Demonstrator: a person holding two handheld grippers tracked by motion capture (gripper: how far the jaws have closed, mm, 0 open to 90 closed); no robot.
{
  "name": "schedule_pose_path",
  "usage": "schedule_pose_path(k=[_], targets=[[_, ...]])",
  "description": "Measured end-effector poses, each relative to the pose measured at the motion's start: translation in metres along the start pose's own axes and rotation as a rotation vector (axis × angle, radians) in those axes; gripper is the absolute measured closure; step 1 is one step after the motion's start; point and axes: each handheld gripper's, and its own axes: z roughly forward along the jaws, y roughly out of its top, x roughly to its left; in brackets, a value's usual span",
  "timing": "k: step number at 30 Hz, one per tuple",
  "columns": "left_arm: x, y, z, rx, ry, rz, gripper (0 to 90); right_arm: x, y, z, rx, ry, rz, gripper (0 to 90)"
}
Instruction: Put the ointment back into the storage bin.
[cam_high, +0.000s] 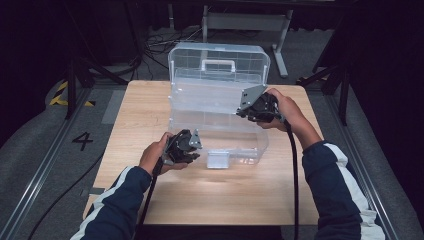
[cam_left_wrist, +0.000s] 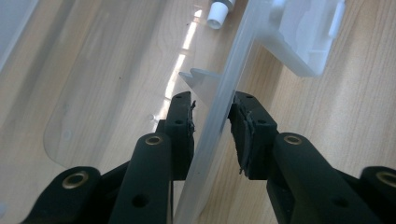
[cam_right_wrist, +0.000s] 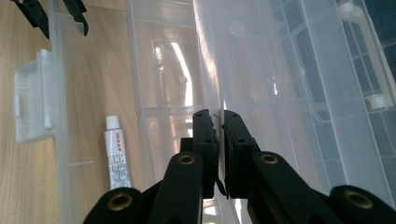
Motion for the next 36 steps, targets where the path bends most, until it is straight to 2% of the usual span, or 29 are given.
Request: schedule_pose_path(k=[4, 9, 13, 16, 18, 20, 24, 27, 28, 31, 36], targets=[[-0.002, -0.001, 0.0, -0.02, 0.018, 0.006, 68.3, 0.001, -0.003, 0.0, -0.01, -0.004, 0.015, 85.4], [-0.002, -0.002, -0.001, -0.028, 0.017, 0.0, 68.2, 0.004, -0.003, -0.001, -0.003, -0.004, 0.004, 85.1], [-0.002, -0.004, -0.001, -0.054, 0.025, 0.0, 67.7, 0.006, -0.004, -0.001, -0.01, -0.008, 0.012, 84.6], [-0.001, -0.006, -0.001, -0.084, 0.009, -0.019, 68.0, 0.007, -0.005, -0.001, -0.012, -0.002, 0.013, 84.5], [0.0, -0.007, -0.002, -0.094, 0.008, -0.015, 68.7, 0.008, -0.005, -0.001, -0.014, -0.002, 0.015, 84.5], [0.001, -0.009, -0.002, -0.122, -0.008, -0.033, 68.7, 0.007, -0.006, -0.001, -0.021, 0.002, 0.02, 84.4], [0.001, -0.012, -0.003, -0.153, -0.006, -0.031, 68.5, 0.007, -0.007, -0.001, -0.026, 0.006, 0.03, 84.1], [0.003, -0.015, -0.005, -0.178, -0.022, -0.043, 65.3, 0.007, -0.007, -0.001, -0.025, 0.008, 0.03, 84.1], [0.004, -0.017, -0.009, -0.203, -0.032, -0.055, 63.8, 0.007, -0.007, -0.002, -0.026, 0.009, 0.025, 84.1], [0.004, -0.019, -0.015, -0.229, -0.037, -0.057, 63.0, 0.007, -0.008, -0.002, -0.027, 0.007, 0.032, 84.0], [0.003, -0.024, -0.022, -0.245, -0.033, -0.071, 61.6, 0.007, -0.007, -0.001, -0.028, 0.005, 0.033, 83.7]])
